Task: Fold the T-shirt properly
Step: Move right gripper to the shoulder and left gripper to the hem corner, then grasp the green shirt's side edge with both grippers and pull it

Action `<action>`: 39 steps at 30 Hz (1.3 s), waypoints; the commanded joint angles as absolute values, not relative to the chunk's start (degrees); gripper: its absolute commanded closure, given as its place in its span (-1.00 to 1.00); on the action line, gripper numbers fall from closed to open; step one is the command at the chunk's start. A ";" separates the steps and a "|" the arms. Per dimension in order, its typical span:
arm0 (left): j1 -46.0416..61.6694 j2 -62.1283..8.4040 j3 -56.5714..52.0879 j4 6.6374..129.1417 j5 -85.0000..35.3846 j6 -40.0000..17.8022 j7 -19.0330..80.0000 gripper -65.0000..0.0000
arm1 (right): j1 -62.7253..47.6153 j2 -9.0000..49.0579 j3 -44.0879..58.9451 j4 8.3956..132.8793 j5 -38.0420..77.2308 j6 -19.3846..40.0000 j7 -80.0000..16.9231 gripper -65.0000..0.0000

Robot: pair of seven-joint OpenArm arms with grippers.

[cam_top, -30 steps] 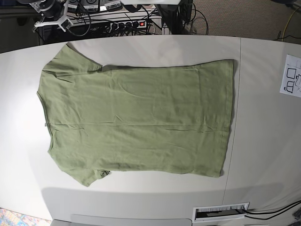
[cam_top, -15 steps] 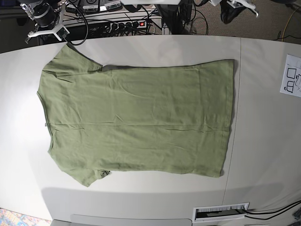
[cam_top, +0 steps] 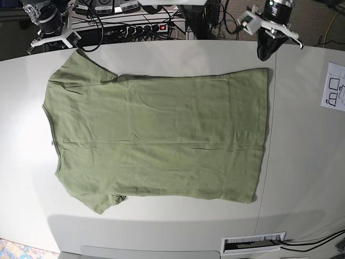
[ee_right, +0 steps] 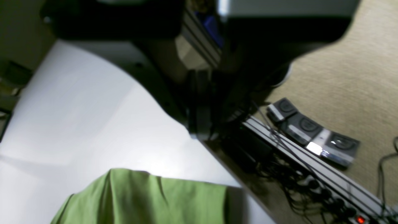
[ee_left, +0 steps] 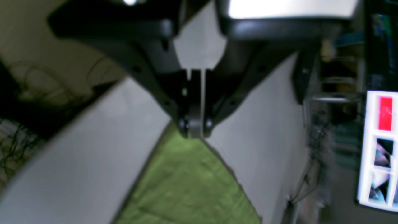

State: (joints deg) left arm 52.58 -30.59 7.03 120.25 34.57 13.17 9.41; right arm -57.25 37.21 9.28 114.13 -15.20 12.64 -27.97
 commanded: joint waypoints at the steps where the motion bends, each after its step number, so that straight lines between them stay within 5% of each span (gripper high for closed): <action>1: 52.12 -31.51 6.90 120.90 33.36 11.25 9.23 1.00 | -57.04 37.91 9.87 115.09 -16.51 11.99 -27.66 1.00; 5: 47.88 -31.62 6.90 120.68 28.05 -1.72 9.41 0.73 | -55.53 37.95 9.87 115.09 -19.42 11.99 -29.43 0.98; 6: 46.78 -31.62 6.90 120.53 26.59 -4.03 9.41 0.64 | -55.16 37.93 9.87 115.09 -19.38 11.99 -30.11 0.79; 8: 44.73 -31.64 6.90 119.48 25.19 -5.72 9.45 0.56 | -54.74 37.93 9.87 115.09 -19.38 11.97 -30.30 0.60; 17: 35.05 -35.79 7.01 106.24 24.99 -12.10 6.81 0.40 | -54.54 37.93 9.87 115.09 -19.35 11.94 -31.27 0.60; 34: 28.95 -38.41 7.01 102.52 21.30 -15.09 5.98 0.41 | -53.93 37.93 9.87 115.13 -19.42 11.90 -32.38 0.60; 36: 28.03 -38.41 7.01 102.35 20.51 -16.71 6.04 0.54 | -53.93 37.93 9.87 115.13 -19.86 11.88 -32.40 0.60; 39: 27.94 -38.44 7.01 102.37 20.58 -16.84 6.68 1.00 | -53.93 37.93 9.87 115.20 -22.35 11.77 -32.36 0.60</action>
State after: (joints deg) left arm 27.64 -37.60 7.11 102.24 20.29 -16.10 5.10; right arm -53.63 37.15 9.28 114.30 -21.78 12.58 -32.56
